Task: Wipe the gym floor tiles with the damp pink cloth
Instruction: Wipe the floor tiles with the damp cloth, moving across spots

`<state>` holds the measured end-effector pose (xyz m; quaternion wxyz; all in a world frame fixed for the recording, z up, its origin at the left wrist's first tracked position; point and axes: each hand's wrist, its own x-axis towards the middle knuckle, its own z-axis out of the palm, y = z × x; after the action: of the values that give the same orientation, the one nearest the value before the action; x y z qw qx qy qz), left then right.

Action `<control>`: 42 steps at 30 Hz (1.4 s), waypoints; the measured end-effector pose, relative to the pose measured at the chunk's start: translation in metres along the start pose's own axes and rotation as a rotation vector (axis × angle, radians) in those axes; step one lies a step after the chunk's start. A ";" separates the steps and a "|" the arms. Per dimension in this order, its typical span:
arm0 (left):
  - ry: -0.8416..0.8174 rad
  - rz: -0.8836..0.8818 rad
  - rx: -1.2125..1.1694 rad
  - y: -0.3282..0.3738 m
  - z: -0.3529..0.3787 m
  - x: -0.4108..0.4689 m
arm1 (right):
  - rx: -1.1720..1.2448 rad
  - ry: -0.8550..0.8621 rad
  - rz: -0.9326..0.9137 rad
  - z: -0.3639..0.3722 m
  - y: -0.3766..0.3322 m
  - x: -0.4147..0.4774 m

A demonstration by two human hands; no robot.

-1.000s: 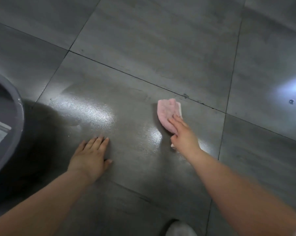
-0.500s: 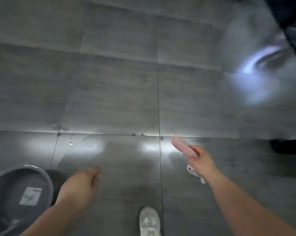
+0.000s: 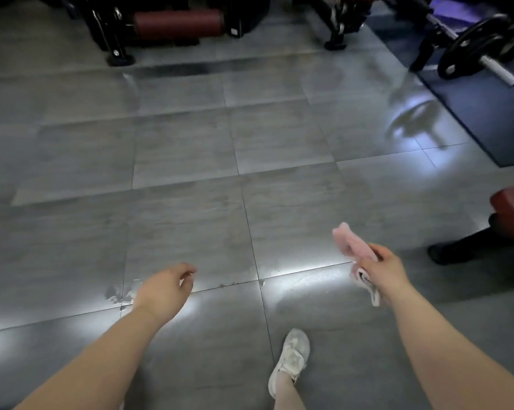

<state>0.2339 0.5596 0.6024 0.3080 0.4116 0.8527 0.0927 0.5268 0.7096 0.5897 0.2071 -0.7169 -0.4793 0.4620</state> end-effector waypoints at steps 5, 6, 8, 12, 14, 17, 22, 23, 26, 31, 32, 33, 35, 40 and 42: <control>-0.009 -0.124 -0.059 0.030 0.010 0.035 | -0.062 -0.074 0.032 -0.003 -0.016 0.061; -0.018 -0.143 -0.064 0.033 0.013 0.043 | -0.065 -0.101 0.028 0.000 -0.023 0.072; -0.031 -0.181 -0.057 0.038 0.018 0.059 | -0.094 -0.139 0.023 0.011 -0.035 0.093; -0.062 -0.234 -0.078 0.034 0.028 0.094 | -0.154 -0.208 0.023 0.046 -0.047 0.132; -0.095 -0.227 -0.067 0.026 0.033 0.115 | -0.169 -0.220 0.024 0.067 -0.047 0.147; -0.141 -0.195 -0.037 0.006 0.048 0.160 | -0.201 -0.271 -0.021 0.104 -0.040 0.170; -0.240 -0.134 0.075 -0.046 0.118 0.261 | -0.335 -0.324 -0.122 0.200 0.036 0.231; -0.254 -0.134 0.104 -0.059 0.140 0.282 | -0.370 -0.322 -0.134 0.222 0.060 0.245; -0.268 -0.156 0.144 -0.101 0.217 0.336 | -0.472 -0.358 -0.174 0.285 0.136 0.284; -0.234 -0.150 0.091 -0.155 0.335 0.400 | -0.652 -0.382 -0.612 0.365 0.243 0.340; -0.251 -0.117 0.123 -0.166 0.351 0.411 | -0.697 -0.419 -0.746 0.377 0.261 0.349; -0.260 -0.080 0.158 -0.177 0.363 0.423 | -0.755 -0.461 -0.888 0.389 0.276 0.359; -0.246 -0.050 0.191 -0.200 0.384 0.447 | -0.854 -0.581 -1.102 0.414 0.297 0.374; -0.120 -0.090 0.139 -0.226 0.413 0.497 | -1.247 -0.922 -1.413 0.467 0.320 0.411; -0.077 -0.104 0.091 -0.229 0.422 0.506 | -1.419 -0.984 -1.551 0.479 0.320 0.431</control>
<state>0.1012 0.7563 -0.0537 0.3259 0.3835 0.8639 0.0216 0.3219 0.8733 -0.0802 -0.2227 0.0715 -0.9699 0.0672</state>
